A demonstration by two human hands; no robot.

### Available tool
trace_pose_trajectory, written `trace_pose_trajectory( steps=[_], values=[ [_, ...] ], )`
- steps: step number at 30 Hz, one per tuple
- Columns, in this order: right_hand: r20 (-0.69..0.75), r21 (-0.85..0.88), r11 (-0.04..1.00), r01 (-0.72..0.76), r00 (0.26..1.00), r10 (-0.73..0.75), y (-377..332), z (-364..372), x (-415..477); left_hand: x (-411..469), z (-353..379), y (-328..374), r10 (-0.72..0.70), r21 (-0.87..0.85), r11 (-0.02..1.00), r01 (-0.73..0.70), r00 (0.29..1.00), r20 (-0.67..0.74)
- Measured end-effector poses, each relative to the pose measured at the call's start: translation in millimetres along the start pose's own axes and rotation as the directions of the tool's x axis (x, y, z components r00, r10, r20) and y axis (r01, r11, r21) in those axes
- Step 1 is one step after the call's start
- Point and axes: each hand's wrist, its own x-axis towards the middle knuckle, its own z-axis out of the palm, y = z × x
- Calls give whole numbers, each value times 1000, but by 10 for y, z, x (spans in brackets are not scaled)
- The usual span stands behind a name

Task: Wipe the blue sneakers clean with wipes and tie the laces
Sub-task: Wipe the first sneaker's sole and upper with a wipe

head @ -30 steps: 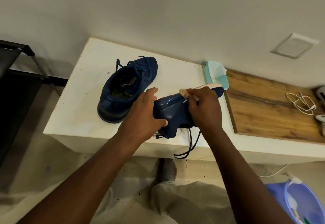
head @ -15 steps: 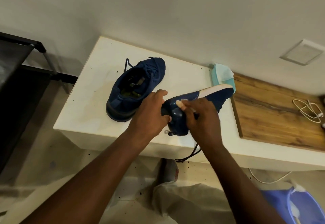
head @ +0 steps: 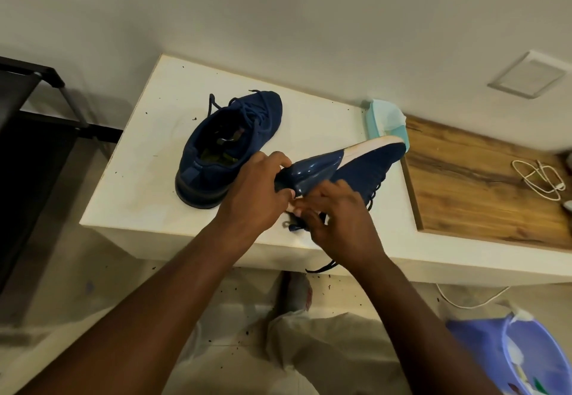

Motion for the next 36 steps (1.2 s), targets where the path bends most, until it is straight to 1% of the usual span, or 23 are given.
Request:
trace_pose_trajectory(
  steps=[2, 4, 5, 7, 9, 10, 12, 13, 14, 15, 17, 19, 21, 24, 28, 30, 31, 33, 34, 35, 36],
  values=[
    [-80, 6, 997, -70, 994, 71, 136, -45, 94, -2, 15, -18, -4, 9, 1000, 4, 1000, 4],
    [-182, 58, 982, -181, 965, 189, 242, -86, 169, -13, 36, -36, -5, 37, 999, 4, 1000, 10],
    [-207, 101, 969, -225, 948, 242, 258, -75, 177, -18, 54, -41, -3, 34, 999, 3, 1000, 9],
    [-212, 216, 944, -248, 932, 294, 257, -53, 149, -2, 89, -21, 3, 7, 1000, -3, 1000, -14],
    [-243, 286, 924, -255, 913, 327, 283, -73, 107, 8, 111, 1, 24, -10, 1000, -24, 999, -45],
    [-288, 330, 903, -275, 882, 374, 347, -123, 114, 7, 126, 9, 51, -6, 999, -52, 997, -49],
    [-364, 478, 811, -338, 764, 533, 545, -236, 162, -13, 172, 31, 125, 33, 992, -125, 992, -22],
    [-356, 553, 750, -364, 710, 607, 644, -254, 184, -23, 200, 42, 156, 60, 986, -156, 988, 8],
    [-326, 601, 700, -385, 682, 655, 738, -237, 196, -19, 238, 61, 177, 90, 980, -180, 983, 44],
    [-296, 608, 684, -404, 684, 667, 796, -185, 197, -5, 279, 72, 183, 127, 973, -191, 980, 77],
    [-268, 552, 719, -423, 726, 633, 841, -62, 172, 42, 373, 75, 155, 220, 959, -177, 981, 113],
    [-264, 510, 763, -399, 771, 579, 812, -9, 158, 80, 458, 64, 115, 264, 955, -138, 988, 103],
    [-259, 518, 776, -361, 798, 544, 781, -12, 151, 94, 527, 47, 109, 236, 964, -120, 992, 59],
    [-254, 512, 807, -294, 846, 470, 722, -18, 137, 91, 574, 13, 158, 205, 967, -151, 987, -15],
    [-223, 465, 842, -272, 885, 409, 679, -43, 144, 84, 516, 12, 157, 172, 974, -148, 987, -40],
    [-263, 427, 861, -277, 873, 412, 730, -104, 154, 61, 450, 42, 127, 128, 984, -121, 991, -40],
    [-305, 428, 855, -292, 844, 441, 786, -143, 163, 49, 406, 74, 92, 99, 991, -88, 995, -35],
    [-371, 478, 804, -354, 748, 550, 921, -228, 165, 31, 294, 132, -10, 41, 999, 10, 1000, -7],
    [-367, 515, 761, -394, 701, 611, 978, -258, 148, 27, 233, 147, -75, -5, 997, 75, 997, 27],
    [-346, 544, 726, -420, 677, 650, 1013, -276, 121, 13, 165, 162, -143, -75, 986, 149, 987, 75],
    [-317, 561, 710, -426, 682, 659, 1032, -276, 94, -2, 95, 169, -209, -157, 961, 229, 969, 134]
  ],
)
